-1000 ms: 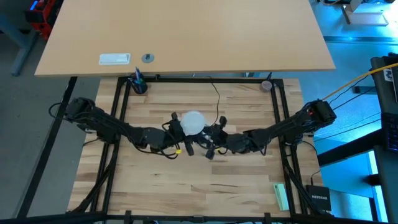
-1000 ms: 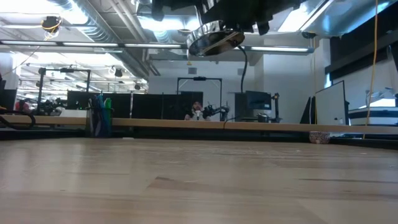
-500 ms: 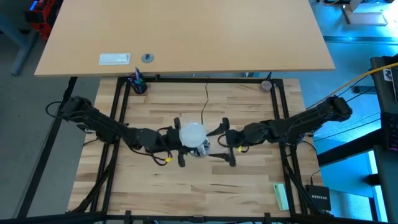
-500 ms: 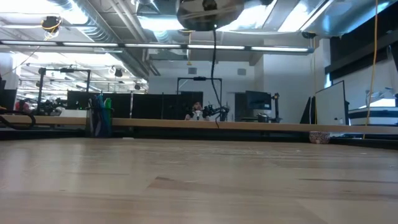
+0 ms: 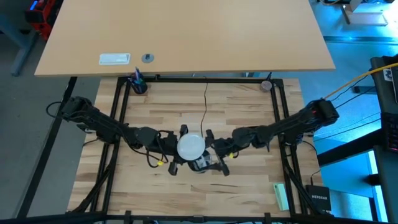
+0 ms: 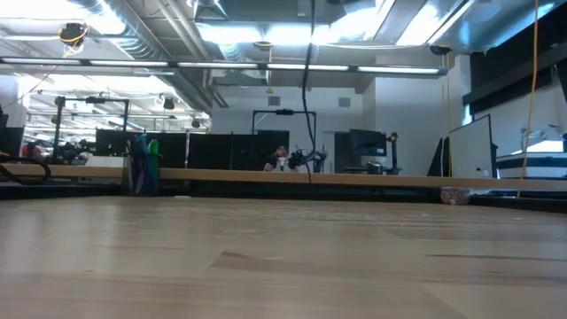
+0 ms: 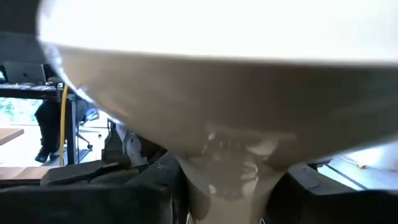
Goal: Screw lightbulb
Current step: Remove the lightbulb from the lamp
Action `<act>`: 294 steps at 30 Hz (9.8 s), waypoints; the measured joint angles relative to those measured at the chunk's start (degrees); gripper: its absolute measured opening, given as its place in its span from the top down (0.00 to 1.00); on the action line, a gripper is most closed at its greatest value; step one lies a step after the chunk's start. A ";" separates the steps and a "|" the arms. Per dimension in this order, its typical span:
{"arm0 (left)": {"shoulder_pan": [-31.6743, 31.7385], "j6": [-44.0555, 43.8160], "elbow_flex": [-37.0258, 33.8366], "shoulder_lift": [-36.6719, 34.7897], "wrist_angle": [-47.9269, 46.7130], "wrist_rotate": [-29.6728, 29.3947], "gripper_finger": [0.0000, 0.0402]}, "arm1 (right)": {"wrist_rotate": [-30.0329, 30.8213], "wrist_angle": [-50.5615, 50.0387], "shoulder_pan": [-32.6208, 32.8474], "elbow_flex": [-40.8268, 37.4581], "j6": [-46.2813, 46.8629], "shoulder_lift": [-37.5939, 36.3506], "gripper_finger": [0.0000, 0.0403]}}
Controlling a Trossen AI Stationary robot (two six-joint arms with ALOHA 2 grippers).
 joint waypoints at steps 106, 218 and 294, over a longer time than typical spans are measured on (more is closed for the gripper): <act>-2.57 5.05 12.01 6.91 -12.54 -7.23 0.67 | 7.07 -20.52 4.61 4.06 1.32 -8.21 0.17; -5.65 8.33 14.33 5.92 -14.06 -4.17 0.67 | 4.57 -23.46 7.98 10.74 -1.92 -1.21 0.17; -6.74 9.02 16.70 13.23 -4.74 -45.60 0.67 | 63.69 -25.55 11.23 10.55 -8.14 0.63 0.57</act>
